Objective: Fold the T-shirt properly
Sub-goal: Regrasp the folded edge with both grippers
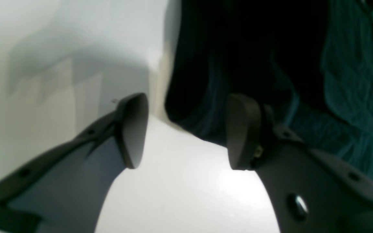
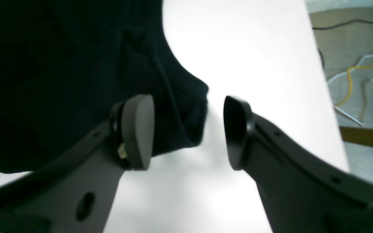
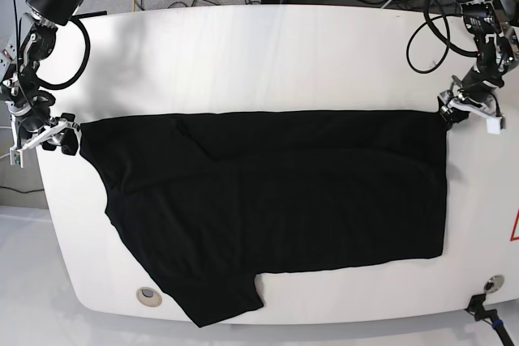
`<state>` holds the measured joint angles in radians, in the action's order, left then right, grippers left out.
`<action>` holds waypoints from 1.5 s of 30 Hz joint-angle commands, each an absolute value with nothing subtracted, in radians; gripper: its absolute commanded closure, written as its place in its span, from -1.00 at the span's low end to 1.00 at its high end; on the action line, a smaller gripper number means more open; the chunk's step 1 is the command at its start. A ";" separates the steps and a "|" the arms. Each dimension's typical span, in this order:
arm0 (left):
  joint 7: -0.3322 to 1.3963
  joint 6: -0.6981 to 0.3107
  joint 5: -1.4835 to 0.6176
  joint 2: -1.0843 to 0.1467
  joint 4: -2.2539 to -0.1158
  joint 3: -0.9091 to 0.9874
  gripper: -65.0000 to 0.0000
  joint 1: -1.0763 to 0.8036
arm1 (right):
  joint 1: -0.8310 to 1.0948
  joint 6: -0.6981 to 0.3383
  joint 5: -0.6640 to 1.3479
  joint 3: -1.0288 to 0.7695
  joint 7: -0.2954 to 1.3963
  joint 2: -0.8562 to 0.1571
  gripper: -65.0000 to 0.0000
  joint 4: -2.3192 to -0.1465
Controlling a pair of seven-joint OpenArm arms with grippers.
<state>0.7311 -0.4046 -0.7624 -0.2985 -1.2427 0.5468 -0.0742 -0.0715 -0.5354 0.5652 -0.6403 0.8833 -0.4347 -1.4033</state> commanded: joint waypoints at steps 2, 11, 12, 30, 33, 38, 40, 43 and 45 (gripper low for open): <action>0.769 -0.419 -0.791 -0.311 -1.251 0.548 0.00 -0.059 | -0.090 -0.532 0.577 -0.647 0.850 -0.458 -0.09 -1.413; 0.765 -0.431 -0.776 -0.308 -1.241 0.543 0.89 -0.028 | -0.102 -0.513 0.492 -0.630 0.753 -0.454 -0.12 -1.321; 0.762 -0.431 -0.773 -0.306 -1.241 0.543 1.00 -0.026 | -0.107 -0.514 0.485 -0.628 0.741 -0.455 -0.11 -1.298; 0.783 -0.466 -0.778 -0.331 -1.284 0.539 1.00 -0.038 | -0.145 -0.590 0.543 -0.555 0.831 -0.459 1.00 -1.216; 0.811 -0.451 -0.744 -0.320 -1.283 0.539 1.00 -0.048 | -0.141 -0.590 0.530 -0.564 0.836 -0.458 1.00 -1.194; 0.820 -0.453 -0.746 -0.321 -1.291 0.543 1.00 -0.058 | -0.137 -0.592 0.529 -0.568 0.848 -0.456 1.00 -1.190; 0.816 -0.454 -0.746 -0.322 -1.294 0.544 1.00 -0.064 | -0.136 -0.594 0.528 -0.571 0.852 -0.455 1.00 -1.186; 0.808 -0.453 -0.746 -0.320 -1.295 0.546 1.00 -0.072 | -0.137 -0.597 0.528 -0.572 0.863 -0.452 0.87 -1.182; 0.803 -0.455 -0.741 -0.319 -1.293 0.544 1.00 -0.075 | -0.139 -0.600 0.528 -0.570 0.861 -0.451 0.44 -1.184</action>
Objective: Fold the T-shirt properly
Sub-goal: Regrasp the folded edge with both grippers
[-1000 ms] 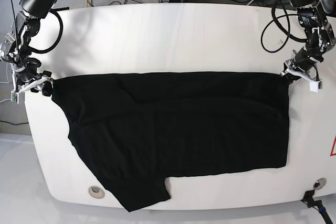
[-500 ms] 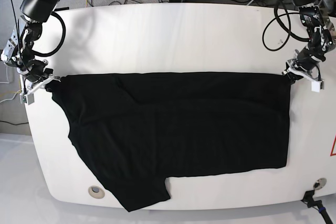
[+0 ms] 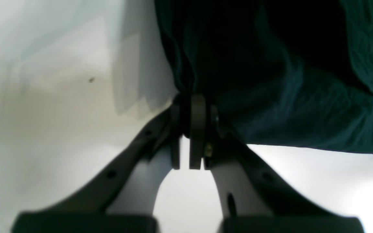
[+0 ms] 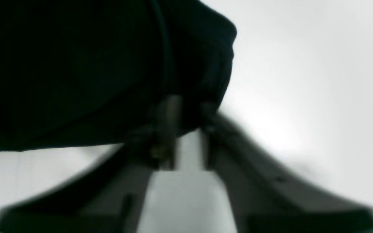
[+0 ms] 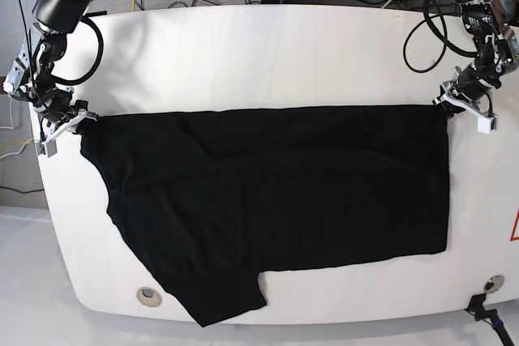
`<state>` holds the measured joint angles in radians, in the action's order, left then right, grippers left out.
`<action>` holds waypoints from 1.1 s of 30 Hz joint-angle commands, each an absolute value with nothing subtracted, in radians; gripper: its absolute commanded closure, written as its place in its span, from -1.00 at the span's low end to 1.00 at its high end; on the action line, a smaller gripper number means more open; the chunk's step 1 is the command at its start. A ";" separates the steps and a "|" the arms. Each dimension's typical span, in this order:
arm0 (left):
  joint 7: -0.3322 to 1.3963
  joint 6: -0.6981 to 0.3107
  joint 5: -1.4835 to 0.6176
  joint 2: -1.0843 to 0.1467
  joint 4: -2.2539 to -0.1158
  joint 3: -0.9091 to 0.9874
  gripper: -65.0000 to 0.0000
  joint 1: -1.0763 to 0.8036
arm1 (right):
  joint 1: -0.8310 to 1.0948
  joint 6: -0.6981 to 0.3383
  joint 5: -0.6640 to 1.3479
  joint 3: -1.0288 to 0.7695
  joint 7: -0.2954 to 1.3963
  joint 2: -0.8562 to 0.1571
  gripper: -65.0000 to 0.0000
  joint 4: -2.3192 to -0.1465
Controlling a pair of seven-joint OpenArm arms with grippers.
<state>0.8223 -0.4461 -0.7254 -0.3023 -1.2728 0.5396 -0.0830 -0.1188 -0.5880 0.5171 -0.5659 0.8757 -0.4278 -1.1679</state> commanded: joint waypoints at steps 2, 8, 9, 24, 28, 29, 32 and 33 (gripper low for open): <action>0.806 -0.455 -0.742 -0.319 -1.291 0.548 1.00 -0.075 | -0.139 -0.600 0.530 -0.570 0.858 -0.449 0.21 -1.187; 0.807 -0.455 -0.746 -0.323 -1.296 0.542 1.00 -0.085 | -0.144 -0.609 0.542 -0.576 0.855 -0.447 0.20 -1.184; 0.810 -0.454 -0.744 -0.324 -1.297 0.544 1.00 -0.085 | -0.148 -0.611 0.543 -0.577 0.856 -0.446 0.20 -1.184; 0.848 -0.437 -0.729 -0.324 -1.295 0.546 1.00 -0.093 | -0.118 -0.623 0.613 -0.587 0.870 -0.444 0.20 -1.164; 0.852 -0.433 -0.730 -0.322 -1.291 0.550 1.00 -0.091 | -0.113 -0.623 0.621 -0.584 0.884 -0.446 0.24 -1.159; 0.851 -0.437 -0.731 -0.323 -1.293 0.546 1.00 -0.095 | -0.110 -0.621 0.622 -0.585 0.894 -0.446 0.28 -1.157; 0.856 -0.436 -0.730 -0.326 -1.292 0.549 1.00 -0.105 | -0.101 -0.625 0.642 -0.587 0.915 -0.451 0.47 -1.152; 0.856 -0.436 -0.730 -0.328 -1.289 0.549 1.00 -0.111 | -0.095 -0.627 0.653 -0.591 0.925 -0.452 0.55 -1.150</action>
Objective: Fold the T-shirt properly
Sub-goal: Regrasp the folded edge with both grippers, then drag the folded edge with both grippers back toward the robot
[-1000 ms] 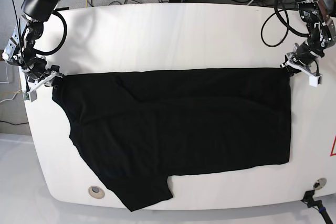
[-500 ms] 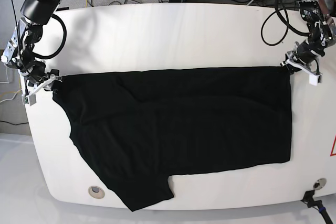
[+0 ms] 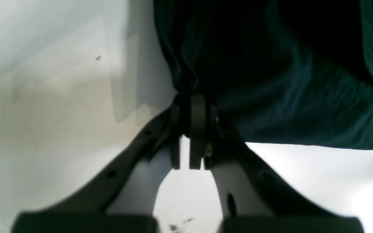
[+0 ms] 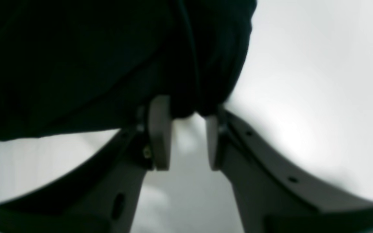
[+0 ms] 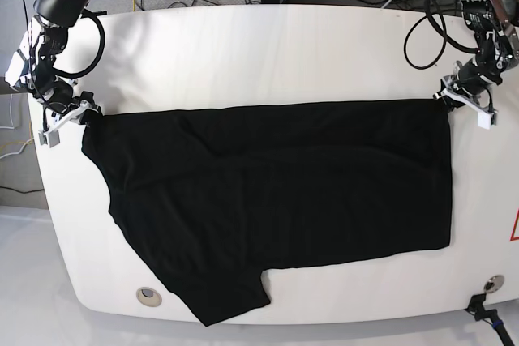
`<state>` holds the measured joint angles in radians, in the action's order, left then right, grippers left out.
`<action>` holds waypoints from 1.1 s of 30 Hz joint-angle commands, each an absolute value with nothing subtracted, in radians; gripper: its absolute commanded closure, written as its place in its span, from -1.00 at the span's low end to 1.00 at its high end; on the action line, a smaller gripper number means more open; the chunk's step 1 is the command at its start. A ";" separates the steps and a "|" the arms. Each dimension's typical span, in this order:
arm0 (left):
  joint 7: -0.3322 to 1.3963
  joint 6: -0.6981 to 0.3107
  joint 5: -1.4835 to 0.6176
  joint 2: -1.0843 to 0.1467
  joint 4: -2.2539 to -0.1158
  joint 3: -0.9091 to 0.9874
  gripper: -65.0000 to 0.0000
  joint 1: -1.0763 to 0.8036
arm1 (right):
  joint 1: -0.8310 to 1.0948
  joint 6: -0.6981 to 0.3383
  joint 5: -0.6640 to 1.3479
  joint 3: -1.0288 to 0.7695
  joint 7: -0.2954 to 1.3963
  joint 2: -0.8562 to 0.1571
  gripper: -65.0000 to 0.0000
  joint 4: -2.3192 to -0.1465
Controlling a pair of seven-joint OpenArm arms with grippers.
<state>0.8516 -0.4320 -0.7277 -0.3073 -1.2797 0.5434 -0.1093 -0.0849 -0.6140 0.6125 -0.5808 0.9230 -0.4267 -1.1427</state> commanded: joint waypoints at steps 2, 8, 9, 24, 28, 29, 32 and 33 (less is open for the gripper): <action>0.855 -0.435 -0.737 -0.337 -1.291 0.548 1.00 -0.126 | -0.076 -0.637 0.667 -0.616 0.939 -0.456 0.68 -1.154; 0.873 -0.436 -0.794 -0.371 -1.324 0.548 1.00 -0.194 | 0.062 -0.682 0.701 -0.717 0.974 -0.460 0.86 -1.263; 0.875 -0.435 -0.802 -0.375 -1.341 0.549 1.00 -0.206 | 0.085 -0.687 0.703 -0.724 0.978 -0.461 0.89 -1.283; 0.894 -0.447 -0.792 -0.341 -1.385 0.542 0.92 -0.254 | 0.142 -0.690 0.694 -0.717 0.977 -0.389 1.00 -1.330; 0.894 -0.447 -0.792 -0.341 -1.385 0.544 0.92 -0.254 | 0.140 -0.690 0.696 -0.719 0.977 -0.394 1.00 -1.343; 0.894 -0.447 -0.792 -0.341 -1.385 0.544 0.92 -0.254 | 0.140 -0.690 0.694 -0.719 0.977 -0.394 1.00 -1.363; 0.894 -0.447 -0.792 -0.343 -1.385 0.544 0.92 -0.254 | 0.140 -0.687 0.693 -0.722 0.977 -0.394 0.98 -1.425; 0.894 -0.447 -0.792 -0.343 -1.385 0.544 0.92 -0.254 | 0.140 -0.687 0.693 -0.722 0.977 -0.394 0.98 -1.442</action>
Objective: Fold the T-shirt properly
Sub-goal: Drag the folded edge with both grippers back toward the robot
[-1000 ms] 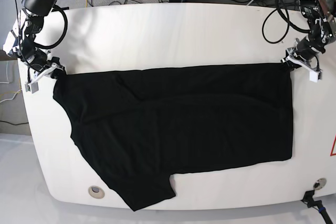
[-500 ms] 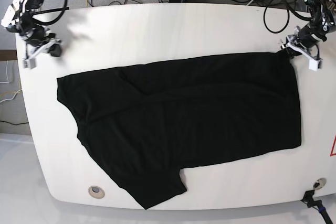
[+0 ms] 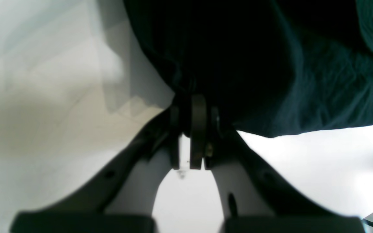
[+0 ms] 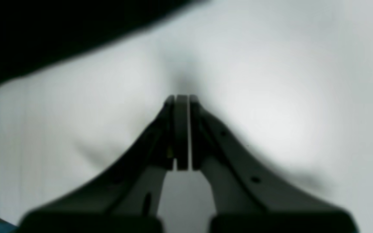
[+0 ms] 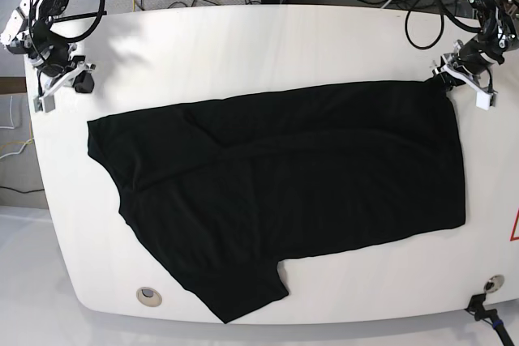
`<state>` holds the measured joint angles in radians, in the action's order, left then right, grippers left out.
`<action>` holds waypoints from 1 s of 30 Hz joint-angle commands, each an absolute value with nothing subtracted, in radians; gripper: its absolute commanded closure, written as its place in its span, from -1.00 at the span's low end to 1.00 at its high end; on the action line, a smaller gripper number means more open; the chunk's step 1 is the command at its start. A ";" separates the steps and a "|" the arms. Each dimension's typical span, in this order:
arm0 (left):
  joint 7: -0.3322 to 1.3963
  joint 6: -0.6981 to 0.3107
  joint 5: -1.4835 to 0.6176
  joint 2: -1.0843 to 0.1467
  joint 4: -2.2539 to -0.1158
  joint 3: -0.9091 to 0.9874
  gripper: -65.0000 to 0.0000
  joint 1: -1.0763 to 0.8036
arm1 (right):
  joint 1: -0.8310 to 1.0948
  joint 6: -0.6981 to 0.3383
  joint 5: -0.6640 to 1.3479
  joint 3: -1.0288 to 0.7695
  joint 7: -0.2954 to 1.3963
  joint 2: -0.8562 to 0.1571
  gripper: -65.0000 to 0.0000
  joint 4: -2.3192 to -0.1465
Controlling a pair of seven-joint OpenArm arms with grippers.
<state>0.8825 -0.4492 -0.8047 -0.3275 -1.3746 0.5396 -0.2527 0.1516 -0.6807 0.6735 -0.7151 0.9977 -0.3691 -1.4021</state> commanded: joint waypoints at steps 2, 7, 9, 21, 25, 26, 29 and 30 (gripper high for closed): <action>0.894 -0.447 -0.792 -0.343 -1.385 0.544 0.92 -0.254 | 0.140 -0.687 0.693 -0.722 0.978 -0.394 0.97 -1.466; 0.894 -0.447 -0.792 -0.343 -1.385 0.544 0.92 -0.254 | 0.111 -0.685 0.691 -0.723 0.978 -0.390 0.55 -1.471; 0.894 -0.447 -0.792 -0.343 -1.385 0.544 0.92 -0.254 | 0.096 -0.685 0.691 -0.722 0.978 -0.390 0.18 -1.471; 0.895 -0.449 -0.792 -0.346 -1.386 0.545 0.92 -0.254 | -0.117 -0.691 0.489 -0.696 0.900 -0.374 -0.15 -1.265; 0.895 -0.449 -0.792 -0.346 -1.386 0.545 0.92 -0.254 | -0.151 -0.693 0.452 -0.687 0.865 -0.372 -0.15 -1.216; 0.895 -0.449 -0.792 -0.346 -1.386 0.545 0.92 -0.254 | -0.154 -0.693 0.452 -0.687 0.863 -0.367 -0.15 -1.216; 0.895 -0.450 -0.792 -0.348 -1.386 0.545 0.92 -0.254 | -0.165 -0.693 0.450 -0.687 0.862 -0.352 -0.15 -1.214; 0.895 -0.450 -0.792 -0.348 -1.386 0.545 0.92 -0.254 | -0.165 -0.693 0.450 -0.687 0.855 -0.351 -0.15 -1.214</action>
<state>0.8864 -0.4496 -0.8047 -0.3305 -1.3754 0.5407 -0.2543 -0.1410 -0.6842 0.4297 -0.6834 0.8856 -0.3389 -1.1973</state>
